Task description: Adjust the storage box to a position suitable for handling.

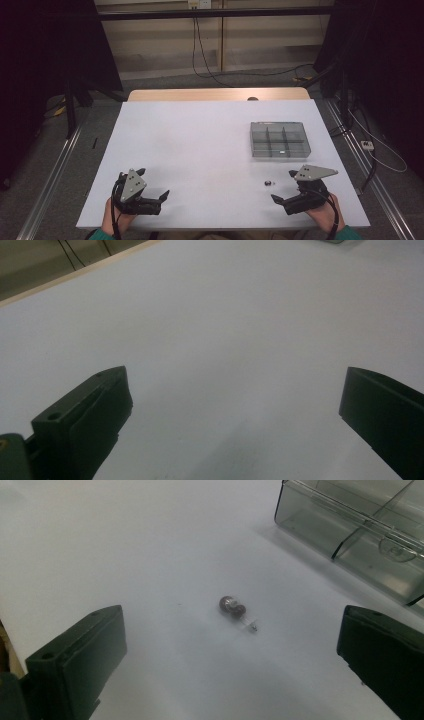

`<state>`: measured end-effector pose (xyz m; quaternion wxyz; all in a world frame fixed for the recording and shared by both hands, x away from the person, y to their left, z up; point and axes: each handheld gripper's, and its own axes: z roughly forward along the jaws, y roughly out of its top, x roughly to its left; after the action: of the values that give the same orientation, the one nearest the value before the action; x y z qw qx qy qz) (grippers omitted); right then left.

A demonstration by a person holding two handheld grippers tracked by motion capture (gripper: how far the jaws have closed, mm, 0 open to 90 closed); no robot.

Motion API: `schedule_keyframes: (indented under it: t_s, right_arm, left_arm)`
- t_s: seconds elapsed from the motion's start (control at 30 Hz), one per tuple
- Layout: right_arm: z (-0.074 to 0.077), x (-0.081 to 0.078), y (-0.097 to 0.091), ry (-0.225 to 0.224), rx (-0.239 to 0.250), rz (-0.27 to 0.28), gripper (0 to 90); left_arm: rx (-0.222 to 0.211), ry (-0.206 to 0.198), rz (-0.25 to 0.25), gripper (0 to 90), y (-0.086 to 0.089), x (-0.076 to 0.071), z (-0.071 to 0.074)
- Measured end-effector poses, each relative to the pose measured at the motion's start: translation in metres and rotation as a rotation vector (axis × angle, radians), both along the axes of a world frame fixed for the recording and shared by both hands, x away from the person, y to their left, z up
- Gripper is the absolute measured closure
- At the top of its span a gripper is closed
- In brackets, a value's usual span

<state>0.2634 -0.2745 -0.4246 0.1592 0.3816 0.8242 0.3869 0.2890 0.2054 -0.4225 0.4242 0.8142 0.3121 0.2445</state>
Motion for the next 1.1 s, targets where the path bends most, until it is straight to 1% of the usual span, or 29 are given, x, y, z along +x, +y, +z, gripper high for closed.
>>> schedule_keyframes:
  t_s: [0.1, 0.13, 0.17, 0.2, 0.33, 0.47, 0.5, 0.53, 0.57, 0.63, 0.67, 0.7, 0.8, 0.87, 0.93, 0.97, 1.0, 1.03, 1.1]
  right_arm:
    - [0.0, 0.002, 0.0, 0.002, -0.005, -0.002, 0.0]
    - [0.0, 0.002, 0.0, 0.002, -0.005, -0.002, 0.0]
    - [0.0, 0.003, 0.0, 0.0, -0.005, -0.001, 0.0]
    - [-0.001, 0.004, 0.0, -0.001, -0.006, -0.004, 0.0]
    - [-0.001, 0.008, 0.0, 0.001, -0.005, -0.01, 0.0]
    - [0.0, 0.018, 0.002, 0.0, -0.001, -0.021, 0.0]
    - [0.0, 0.018, 0.002, 0.0, -0.001, -0.021, 0.0]
    - [0.0, 0.02, 0.002, 0.0, -0.001, -0.026, 0.0]
    - [0.0, 0.022, 0.002, 0.0, -0.001, -0.026, 0.0]
    - [0.001, 0.026, 0.002, 0.004, 0.009, -0.034, 0.0]
    - [0.003, 0.029, 0.001, -0.002, 0.007, -0.043, 0.0]
    - [0.003, 0.029, 0.001, -0.002, 0.007, -0.043, 0.0]
    - [0.006, 0.039, -0.002, -0.01, 0.012, -0.06, 0.0]
    - [0.008, 0.045, -0.004, -0.01, 0.016, -0.069, 0.0]
    - [0.008, 0.048, -0.005, -0.012, 0.017, -0.076, 0.0]
    - [0.009, 0.053, -0.006, -0.014, 0.017, -0.085, 0.0]
    - [0.009, 0.053, -0.006, -0.014, 0.017, -0.085, 0.0]
    - [0.011, 0.058, -0.007, -0.023, 0.015, -0.097, 0.0]
    - [0.012, 0.063, -0.009, -0.024, 0.019, -0.104, 0.0]
  left_arm:
    - [-0.005, 0.005, 0.002, 0.0, -0.001, 0.001, -0.001]
    - [0.005, 0.004, -0.003, 0.0, -0.001, 0.001, 0.0]
    - [0.0, 0.003, -0.002, 0.1, -0.002, 0.001, -0.001]
    - [0.009, 0.004, -0.006, 0.0, -0.001, 0.001, -0.001]
    - [0.01, 0.008, -0.006, 0.0, -0.002, 0.001, -0.001]
    - [0.013, 0.004, -0.003, 0.1, -0.002, 0.0, -0.001]
    - [0.017, 0.004, -0.002, 0.1, -0.002, 0.0, -0.001]
    - [0.012, 0.006, 0.0, 0.1, -0.003, 0.001, -0.001]
    - [0.023, 0.007, -0.005, 0.1, -0.003, 0.001, -0.001]
    - [0.024, 0.009, -0.001, 0.1, -0.003, 0.001, -0.001]
    - [0.022, 0.007, -0.002, 0.1, -0.003, 0.001, -0.001]
    - [0.02, 0.008, 0.0, 0.1, -0.003, 0.001, -0.001]
    - [0.022, 0.007, 0.001, 0.1, -0.003, 0.001, -0.001]
    - [0.032, 0.009, -0.001, 0.1, -0.002, 0.001, -0.001]
    - [0.029, 0.009, 0.001, 0.1, -0.003, 0.001, -0.001]
    - [0.033, 0.012, 0.0, 0.1, -0.002, 0.001, -0.001]
    - [0.033, 0.012, 0.0, 0.1, -0.002, 0.001, -0.001]
    - [0.034, 0.012, 0.0, 0.1, -0.003, 0.001, -0.001]
    - [0.034, 0.012, -0.001, 0.1, -0.003, 0.001, -0.001]
